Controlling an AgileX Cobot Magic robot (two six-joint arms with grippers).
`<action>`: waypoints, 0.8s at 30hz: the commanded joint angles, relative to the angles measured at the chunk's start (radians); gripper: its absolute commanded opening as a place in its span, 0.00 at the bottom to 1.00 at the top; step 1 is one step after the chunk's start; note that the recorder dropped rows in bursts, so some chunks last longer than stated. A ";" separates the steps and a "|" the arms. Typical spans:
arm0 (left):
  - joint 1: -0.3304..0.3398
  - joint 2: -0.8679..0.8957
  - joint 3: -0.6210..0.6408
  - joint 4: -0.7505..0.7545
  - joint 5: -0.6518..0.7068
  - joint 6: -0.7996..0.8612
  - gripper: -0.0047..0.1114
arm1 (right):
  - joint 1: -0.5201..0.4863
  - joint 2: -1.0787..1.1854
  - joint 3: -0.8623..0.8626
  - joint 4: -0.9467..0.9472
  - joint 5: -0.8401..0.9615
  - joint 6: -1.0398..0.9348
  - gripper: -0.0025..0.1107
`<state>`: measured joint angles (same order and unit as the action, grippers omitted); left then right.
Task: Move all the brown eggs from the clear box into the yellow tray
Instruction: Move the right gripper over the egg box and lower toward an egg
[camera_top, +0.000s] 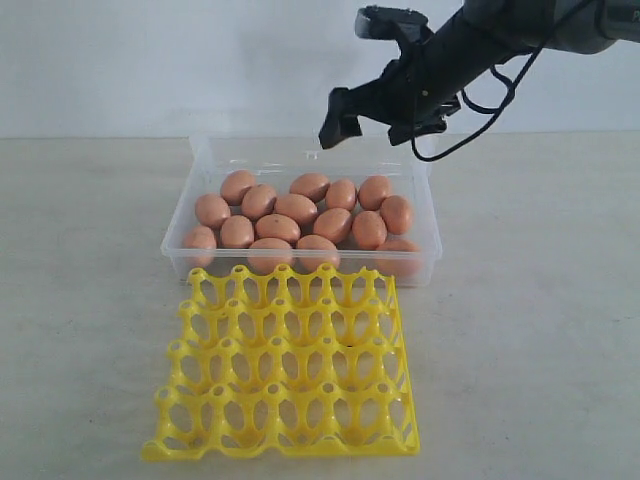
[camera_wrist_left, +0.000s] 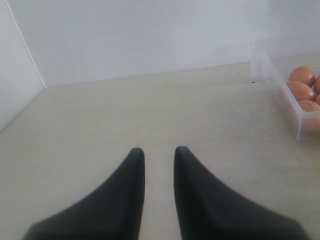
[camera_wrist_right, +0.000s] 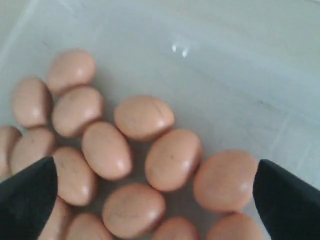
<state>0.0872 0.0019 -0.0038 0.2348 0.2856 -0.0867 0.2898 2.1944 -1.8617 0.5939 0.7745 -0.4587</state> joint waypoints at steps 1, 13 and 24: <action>0.003 -0.002 0.004 -0.002 -0.002 -0.002 0.23 | 0.000 -0.008 -0.010 0.199 -0.112 0.008 0.92; 0.003 -0.002 0.004 -0.002 -0.002 -0.002 0.23 | 0.001 0.011 -0.010 0.124 0.143 -0.005 0.14; 0.003 -0.002 0.004 -0.002 -0.002 -0.002 0.23 | 0.001 0.050 -0.010 -0.135 0.199 -0.008 0.14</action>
<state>0.0872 0.0019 -0.0038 0.2348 0.2856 -0.0867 0.2898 2.2543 -1.8656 0.4470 1.0150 -0.3887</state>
